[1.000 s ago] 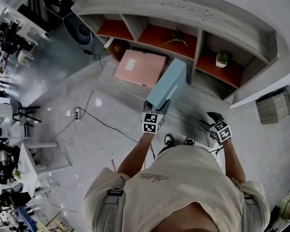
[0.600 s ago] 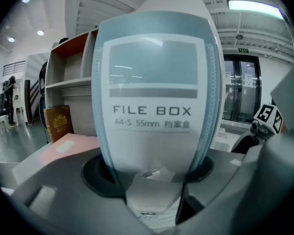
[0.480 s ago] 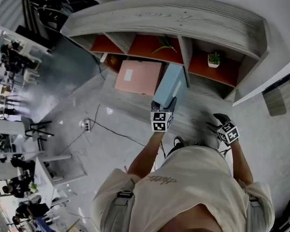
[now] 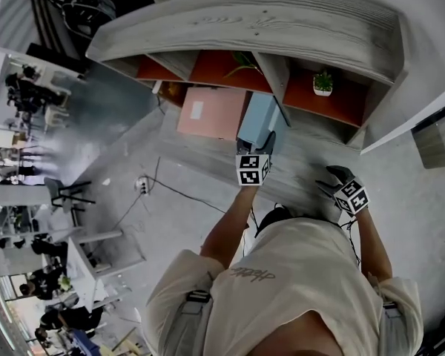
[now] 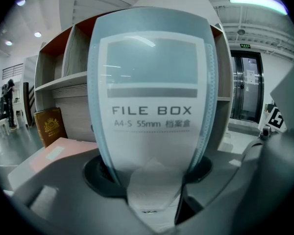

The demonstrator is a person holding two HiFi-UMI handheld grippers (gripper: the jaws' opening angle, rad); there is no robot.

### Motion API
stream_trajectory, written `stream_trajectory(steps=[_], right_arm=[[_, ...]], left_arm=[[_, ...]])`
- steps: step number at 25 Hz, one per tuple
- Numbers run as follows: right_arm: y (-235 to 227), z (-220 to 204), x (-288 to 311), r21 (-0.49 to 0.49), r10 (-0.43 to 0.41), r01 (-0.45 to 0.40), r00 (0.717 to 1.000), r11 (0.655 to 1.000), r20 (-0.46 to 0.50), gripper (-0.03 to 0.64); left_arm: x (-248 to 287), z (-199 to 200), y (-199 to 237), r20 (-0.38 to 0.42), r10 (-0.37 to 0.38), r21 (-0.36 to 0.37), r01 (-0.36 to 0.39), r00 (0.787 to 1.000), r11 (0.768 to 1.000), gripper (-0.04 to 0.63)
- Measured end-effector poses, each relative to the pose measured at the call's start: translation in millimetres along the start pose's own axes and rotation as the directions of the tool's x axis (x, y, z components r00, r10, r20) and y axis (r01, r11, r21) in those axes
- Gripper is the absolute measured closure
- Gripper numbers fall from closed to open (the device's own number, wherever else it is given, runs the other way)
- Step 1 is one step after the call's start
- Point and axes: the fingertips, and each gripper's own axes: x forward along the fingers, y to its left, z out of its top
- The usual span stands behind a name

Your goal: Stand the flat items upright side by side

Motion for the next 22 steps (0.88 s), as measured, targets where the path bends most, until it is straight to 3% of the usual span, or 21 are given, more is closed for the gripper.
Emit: stream_trajectory(steps=[14,19,22], right_arm=[[12,8,-13,-0.006,-0.028,0.029,0.995,1.000,0.094,0.365],[1,32,-33,-0.031,-0.140,0.149,0.973,0.988,0.186,0.367],[2,41,-40,-0.042,-0.153,0.166,0.963,0.985,0.223,0.367]], left_arm=[[15,6,-1,0.000,0.006,-0.012,-0.006,1.000,1.000,0.267],[1,10,-6,0.034,-0.003,-0.086,0.006,0.999,0.996,0.215],[-20,5,-6,0.050,0.015,-0.111,-0.009,0.999,0.994,0.207]])
